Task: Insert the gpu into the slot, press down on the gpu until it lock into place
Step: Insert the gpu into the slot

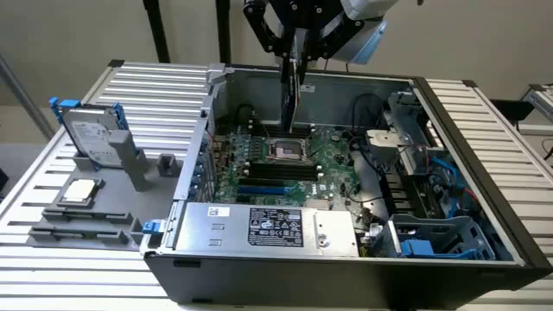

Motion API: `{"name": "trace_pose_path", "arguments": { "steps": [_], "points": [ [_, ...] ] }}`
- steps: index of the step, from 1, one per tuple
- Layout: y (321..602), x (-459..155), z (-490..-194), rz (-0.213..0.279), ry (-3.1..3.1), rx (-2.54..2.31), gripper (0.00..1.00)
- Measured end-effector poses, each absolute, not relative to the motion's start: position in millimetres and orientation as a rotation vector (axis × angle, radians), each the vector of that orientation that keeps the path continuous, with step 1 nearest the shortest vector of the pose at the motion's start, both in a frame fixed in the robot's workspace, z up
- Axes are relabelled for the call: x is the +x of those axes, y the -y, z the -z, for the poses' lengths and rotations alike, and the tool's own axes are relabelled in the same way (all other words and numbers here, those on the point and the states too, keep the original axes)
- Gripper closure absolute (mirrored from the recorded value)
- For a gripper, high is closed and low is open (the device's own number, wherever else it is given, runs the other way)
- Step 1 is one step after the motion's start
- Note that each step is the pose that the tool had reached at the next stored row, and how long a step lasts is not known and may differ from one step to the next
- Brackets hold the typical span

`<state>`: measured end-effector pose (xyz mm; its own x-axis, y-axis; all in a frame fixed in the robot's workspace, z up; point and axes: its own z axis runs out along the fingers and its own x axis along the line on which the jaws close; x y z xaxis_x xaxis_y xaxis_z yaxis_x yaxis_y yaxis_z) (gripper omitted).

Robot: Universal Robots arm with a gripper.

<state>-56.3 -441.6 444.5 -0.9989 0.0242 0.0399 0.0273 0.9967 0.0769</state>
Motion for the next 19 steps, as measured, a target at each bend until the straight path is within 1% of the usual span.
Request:
{"name": "trace_pose_path", "arguments": {
  "steps": [11,19],
  "points": [
    [441.6,-56.8,-444.3,0.12,3.101,-0.039,0.74],
    [441.5,-56.8,-444.0,0.118,3.091,0.176,0.74]
  ]
}}
